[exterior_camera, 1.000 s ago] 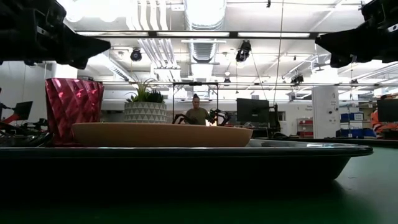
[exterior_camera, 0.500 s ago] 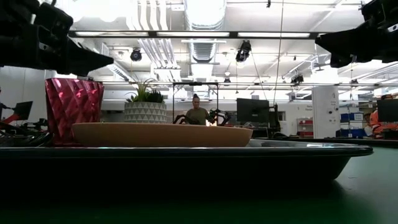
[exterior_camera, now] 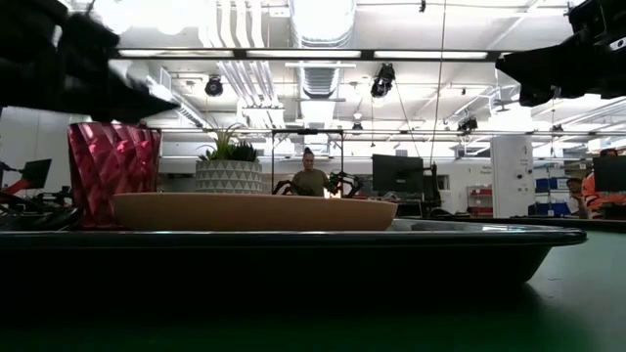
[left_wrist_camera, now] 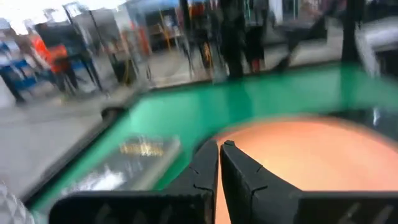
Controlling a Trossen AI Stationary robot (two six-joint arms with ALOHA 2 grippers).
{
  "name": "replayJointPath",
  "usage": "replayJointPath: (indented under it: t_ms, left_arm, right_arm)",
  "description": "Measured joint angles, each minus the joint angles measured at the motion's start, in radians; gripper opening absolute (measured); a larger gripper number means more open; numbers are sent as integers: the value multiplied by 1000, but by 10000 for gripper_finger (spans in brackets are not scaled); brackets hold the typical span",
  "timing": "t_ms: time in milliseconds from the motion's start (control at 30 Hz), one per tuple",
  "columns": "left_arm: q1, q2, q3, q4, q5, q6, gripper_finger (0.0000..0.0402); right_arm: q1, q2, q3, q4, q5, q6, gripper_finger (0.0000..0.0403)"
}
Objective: Pick and place plate/cup/fork/spoon on tray
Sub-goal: Return to Home Position
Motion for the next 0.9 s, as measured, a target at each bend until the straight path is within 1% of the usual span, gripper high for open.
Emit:
replayJointPath:
  t_ms: [67,167,500,900]
  left_arm:
    - [-2,7,0,-45,1,0,0]
    - [0,-11,2,-19,2,0,0]
    - [-1,-66,2,-24,-1,1,0]
    - [-1,-49,2,-25,-1,0,0]
  right_arm:
    - [0,0,0,-1,0,0,43]
    - [0,0,0,-3,0,0,43]
    - [0,0,0,-7,0,0,43]
    - [0,0,0,-7,0,0,43]
